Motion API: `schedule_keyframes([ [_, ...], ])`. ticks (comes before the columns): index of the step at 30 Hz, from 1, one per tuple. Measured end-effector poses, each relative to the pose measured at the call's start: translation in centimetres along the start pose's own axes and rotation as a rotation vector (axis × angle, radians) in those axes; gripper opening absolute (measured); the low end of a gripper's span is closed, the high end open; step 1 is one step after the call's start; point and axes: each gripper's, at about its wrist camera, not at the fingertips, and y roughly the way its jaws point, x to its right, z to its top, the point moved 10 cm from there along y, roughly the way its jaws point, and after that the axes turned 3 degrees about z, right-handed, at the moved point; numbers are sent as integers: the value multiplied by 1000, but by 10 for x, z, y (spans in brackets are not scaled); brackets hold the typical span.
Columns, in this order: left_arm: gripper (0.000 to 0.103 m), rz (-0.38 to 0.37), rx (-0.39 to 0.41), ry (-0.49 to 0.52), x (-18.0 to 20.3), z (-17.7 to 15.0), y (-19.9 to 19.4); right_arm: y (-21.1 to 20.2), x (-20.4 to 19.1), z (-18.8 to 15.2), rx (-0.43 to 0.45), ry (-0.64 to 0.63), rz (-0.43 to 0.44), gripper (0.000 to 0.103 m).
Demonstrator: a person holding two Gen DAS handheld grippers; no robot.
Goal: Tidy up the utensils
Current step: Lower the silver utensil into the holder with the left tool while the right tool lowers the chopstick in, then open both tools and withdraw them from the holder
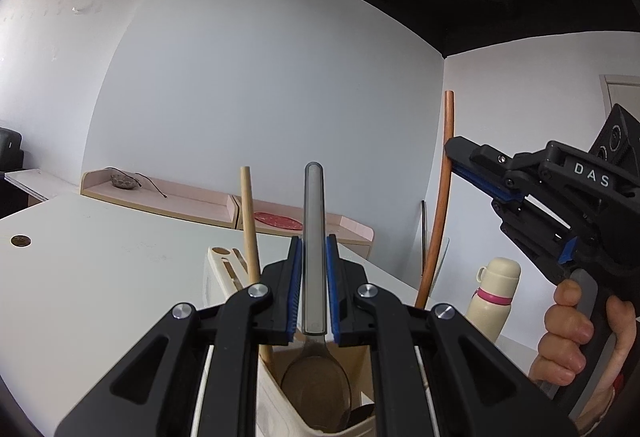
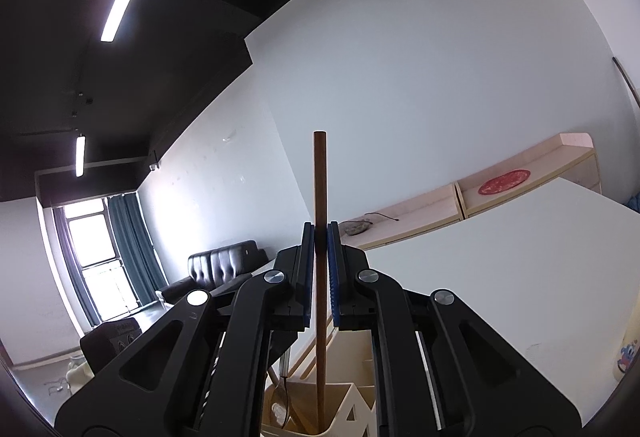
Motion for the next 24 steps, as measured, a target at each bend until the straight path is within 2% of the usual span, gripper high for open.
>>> schedule_keyframes([
  [12, 12, -8, -60, 56, 2, -7, -25, -4, -17, -9, -32, -69, 14, 6],
  [24, 12, 7, -175, 73, -1, -21, -38, -7, -32, -33, -100, -202, -21, 6],
])
